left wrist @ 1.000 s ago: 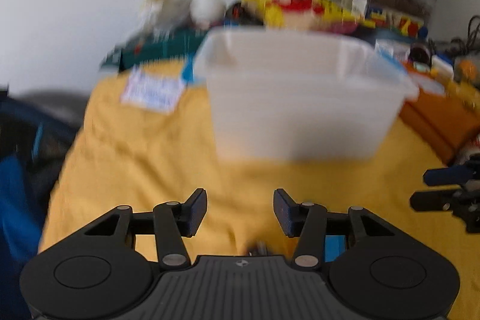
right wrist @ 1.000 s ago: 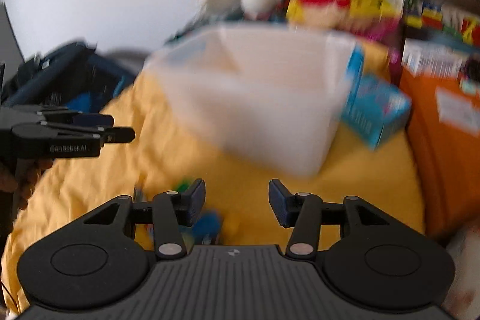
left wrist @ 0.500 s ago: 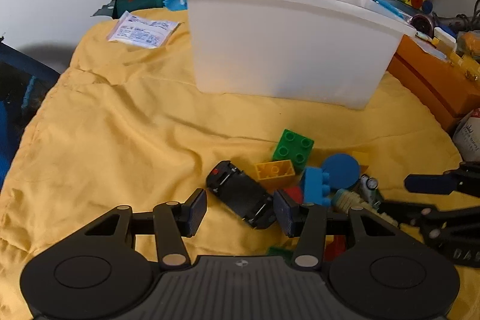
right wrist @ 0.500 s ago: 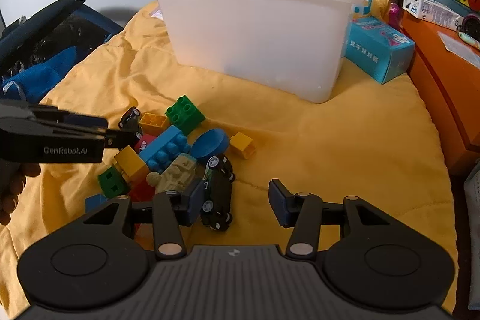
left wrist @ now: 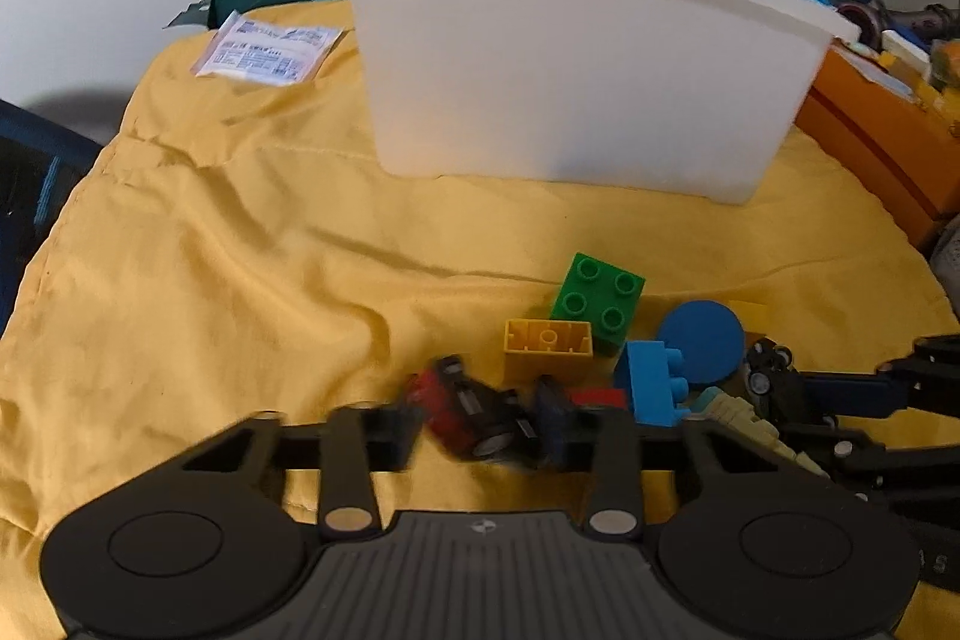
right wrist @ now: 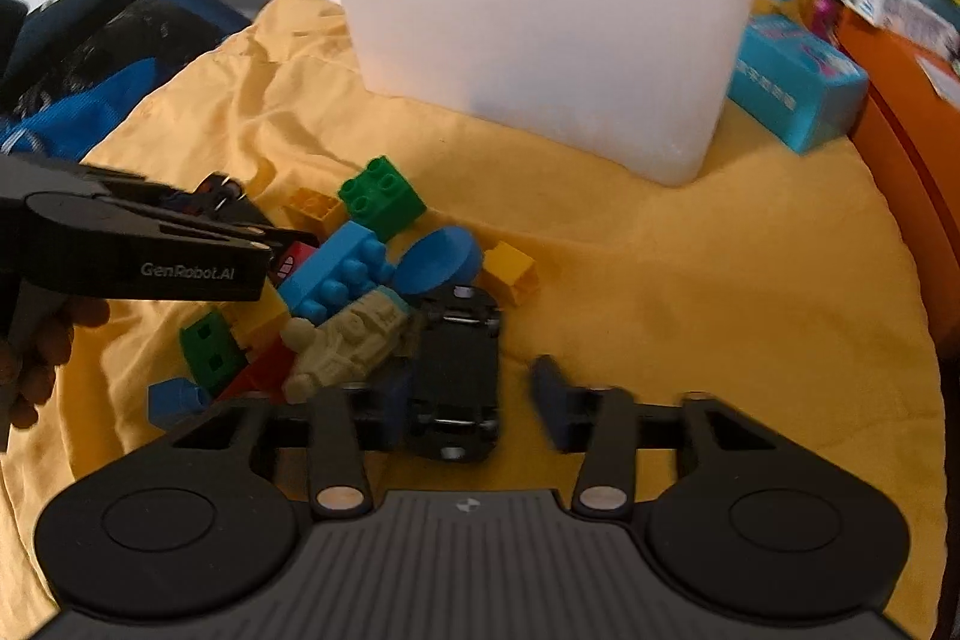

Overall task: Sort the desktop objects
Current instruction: 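Grasp a black car with the right tool while the left tool grasps a red car, then carry both cars over the bin and open both tools to drop them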

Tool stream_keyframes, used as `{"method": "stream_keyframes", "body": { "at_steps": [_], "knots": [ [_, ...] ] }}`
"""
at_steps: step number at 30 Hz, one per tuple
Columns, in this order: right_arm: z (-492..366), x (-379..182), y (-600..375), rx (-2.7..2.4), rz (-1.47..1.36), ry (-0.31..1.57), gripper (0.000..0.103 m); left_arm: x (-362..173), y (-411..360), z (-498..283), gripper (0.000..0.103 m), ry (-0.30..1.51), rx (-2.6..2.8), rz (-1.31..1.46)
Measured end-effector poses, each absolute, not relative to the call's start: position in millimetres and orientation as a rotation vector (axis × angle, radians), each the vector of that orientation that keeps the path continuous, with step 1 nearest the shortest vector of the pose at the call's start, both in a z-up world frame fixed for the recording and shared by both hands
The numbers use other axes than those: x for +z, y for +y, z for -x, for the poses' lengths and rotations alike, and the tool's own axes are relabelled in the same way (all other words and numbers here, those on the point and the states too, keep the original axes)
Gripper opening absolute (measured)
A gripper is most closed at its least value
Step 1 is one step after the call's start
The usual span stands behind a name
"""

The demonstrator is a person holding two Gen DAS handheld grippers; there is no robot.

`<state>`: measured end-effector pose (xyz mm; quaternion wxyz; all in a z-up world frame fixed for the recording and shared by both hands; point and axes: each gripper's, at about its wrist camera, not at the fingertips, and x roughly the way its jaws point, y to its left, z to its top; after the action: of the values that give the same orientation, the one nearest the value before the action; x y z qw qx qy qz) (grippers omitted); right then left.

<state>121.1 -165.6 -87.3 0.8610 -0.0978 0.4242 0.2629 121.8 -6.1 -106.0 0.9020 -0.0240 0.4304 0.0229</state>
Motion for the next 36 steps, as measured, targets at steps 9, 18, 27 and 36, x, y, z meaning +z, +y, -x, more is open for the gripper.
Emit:
{"method": "stream_keyframes", "body": {
  "at_steps": [9,18,27,36],
  "knots": [
    [-117,-77,-182,0.551,0.159,0.861,0.033,-89,8,-107,0.024,0.823,0.027,0.062],
    [-117,-52,-192,0.546,0.095,0.808,0.033,-53,18,-100,0.024,0.743,0.046,0.054],
    [-135,9,-193,0.555,0.034,0.662,0.033,12,19,-124,0.024,0.631,0.027,0.035],
    [-174,51,-203,0.522,-0.009,0.592,0.033,54,16,-164,0.024,0.566,0.017,0.033]
  ]
}}
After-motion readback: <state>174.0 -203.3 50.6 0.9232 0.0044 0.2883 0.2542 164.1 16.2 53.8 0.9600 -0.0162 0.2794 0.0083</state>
